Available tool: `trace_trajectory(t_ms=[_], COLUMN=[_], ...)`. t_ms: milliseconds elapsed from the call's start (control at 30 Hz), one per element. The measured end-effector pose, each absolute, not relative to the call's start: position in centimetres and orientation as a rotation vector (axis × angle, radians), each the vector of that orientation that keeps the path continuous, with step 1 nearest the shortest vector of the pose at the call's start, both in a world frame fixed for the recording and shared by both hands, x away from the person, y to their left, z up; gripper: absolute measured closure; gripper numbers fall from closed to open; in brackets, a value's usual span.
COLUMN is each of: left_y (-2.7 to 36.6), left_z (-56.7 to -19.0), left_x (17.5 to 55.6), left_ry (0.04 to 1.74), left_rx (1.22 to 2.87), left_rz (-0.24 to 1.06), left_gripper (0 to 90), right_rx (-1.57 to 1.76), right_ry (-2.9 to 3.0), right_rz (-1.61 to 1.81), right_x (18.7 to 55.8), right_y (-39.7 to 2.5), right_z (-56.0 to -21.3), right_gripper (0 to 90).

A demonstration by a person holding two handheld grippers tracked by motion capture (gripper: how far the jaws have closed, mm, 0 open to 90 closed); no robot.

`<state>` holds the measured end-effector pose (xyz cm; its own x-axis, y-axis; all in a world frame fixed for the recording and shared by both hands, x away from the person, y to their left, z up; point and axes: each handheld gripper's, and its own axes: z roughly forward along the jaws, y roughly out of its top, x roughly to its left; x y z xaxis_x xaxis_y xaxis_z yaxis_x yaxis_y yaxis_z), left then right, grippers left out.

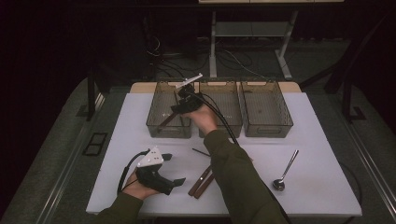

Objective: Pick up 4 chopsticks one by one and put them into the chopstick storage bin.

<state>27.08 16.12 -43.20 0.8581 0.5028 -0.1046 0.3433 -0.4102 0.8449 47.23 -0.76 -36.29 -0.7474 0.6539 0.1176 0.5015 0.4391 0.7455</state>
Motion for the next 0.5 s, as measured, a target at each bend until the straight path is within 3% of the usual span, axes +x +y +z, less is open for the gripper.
trace_trajectory(t_ms=[500], left_y=[16.0], left_z=[-43.4], left_x=[27.1], left_ry=[0.623], left_rx=[2.031], left_rz=[0.201], left_gripper=[0.0], right_rx=[0.964], right_ry=[2.472], right_rz=[1.264], right_x=[45.1], right_y=[-6.1], right_z=[-35.1], right_gripper=[39.0])
